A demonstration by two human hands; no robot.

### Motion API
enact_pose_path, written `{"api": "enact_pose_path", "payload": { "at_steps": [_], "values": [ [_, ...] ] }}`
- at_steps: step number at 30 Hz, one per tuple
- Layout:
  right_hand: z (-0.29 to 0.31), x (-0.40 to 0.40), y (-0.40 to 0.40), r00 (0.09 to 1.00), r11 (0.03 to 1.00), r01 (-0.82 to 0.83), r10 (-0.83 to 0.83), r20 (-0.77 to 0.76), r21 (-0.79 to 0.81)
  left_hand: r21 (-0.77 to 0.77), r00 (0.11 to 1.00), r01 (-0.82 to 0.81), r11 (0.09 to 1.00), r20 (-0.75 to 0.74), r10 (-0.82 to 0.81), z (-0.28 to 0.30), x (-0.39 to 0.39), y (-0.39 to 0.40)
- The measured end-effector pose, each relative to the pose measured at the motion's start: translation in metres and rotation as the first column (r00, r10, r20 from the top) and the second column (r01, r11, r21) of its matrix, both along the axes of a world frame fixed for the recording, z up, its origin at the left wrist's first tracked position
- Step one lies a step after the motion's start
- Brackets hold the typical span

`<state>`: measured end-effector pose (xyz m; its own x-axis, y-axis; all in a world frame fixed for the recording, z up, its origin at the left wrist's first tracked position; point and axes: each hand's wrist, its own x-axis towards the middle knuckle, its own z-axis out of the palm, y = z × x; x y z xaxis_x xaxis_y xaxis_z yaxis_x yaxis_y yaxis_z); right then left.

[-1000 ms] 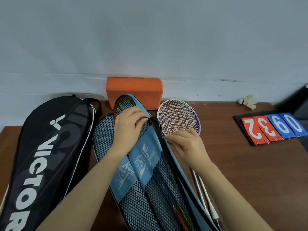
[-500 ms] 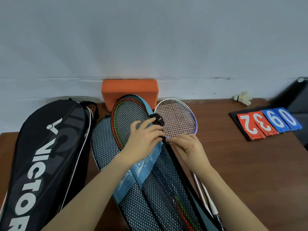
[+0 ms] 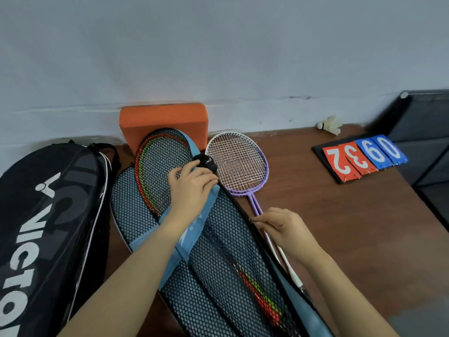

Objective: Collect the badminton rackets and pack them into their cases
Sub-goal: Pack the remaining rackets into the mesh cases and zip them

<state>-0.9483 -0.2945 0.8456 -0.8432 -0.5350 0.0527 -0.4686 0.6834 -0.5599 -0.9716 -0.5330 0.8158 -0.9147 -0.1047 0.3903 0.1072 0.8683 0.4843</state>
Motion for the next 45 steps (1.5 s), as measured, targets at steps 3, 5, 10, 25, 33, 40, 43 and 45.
{"api": "enact_pose_path", "payload": {
  "at_steps": [3, 5, 10, 25, 33, 40, 43, 45],
  "values": [
    [-0.005, 0.015, 0.014, 0.998, 0.998, 0.031, -0.033, 0.047, 0.061, 0.002, 0.999, -0.031, 1.000, 0.039, 0.031, -0.011, 0.000, 0.001],
    [-0.009, 0.025, 0.020, 0.997, 0.996, 0.056, -0.060, 0.052, 0.070, 0.007, 0.994, -0.050, 0.999, 0.094, 0.049, -0.017, 0.002, 0.004],
    [-0.017, 0.037, 0.017, 0.998, 0.994, 0.047, -0.042, -0.052, 0.101, -0.042, 0.951, 0.233, 0.972, 0.217, -0.218, -0.031, 0.033, 0.031],
    [-0.028, 0.062, 0.067, 0.983, 0.989, 0.149, -0.151, 0.105, 0.022, 0.110, 0.964, 0.147, 0.983, 0.207, -0.167, -0.041, 0.053, 0.067],
    [-0.040, 0.078, 0.135, 0.967, 0.994, 0.108, -0.107, 0.233, 0.010, -0.094, 0.929, -0.042, 0.995, 0.363, 0.074, -0.044, 0.068, 0.122],
    [-0.054, 0.078, 0.138, 0.984, 0.994, -0.071, 0.082, 0.158, -0.077, -0.169, 0.918, 0.261, 0.950, 0.349, -0.190, -0.032, 0.152, 0.192],
    [-0.053, 0.081, 0.144, 0.979, 0.987, -0.141, 0.152, 0.136, -0.082, -0.174, 0.914, 0.094, 0.980, 0.405, -0.016, -0.032, 0.153, 0.200],
    [-0.051, 0.084, 0.153, 0.978, 0.984, -0.148, 0.160, 0.132, -0.097, -0.201, 0.915, 0.050, 0.978, 0.401, 0.035, -0.033, 0.151, 0.203]
  ]
}}
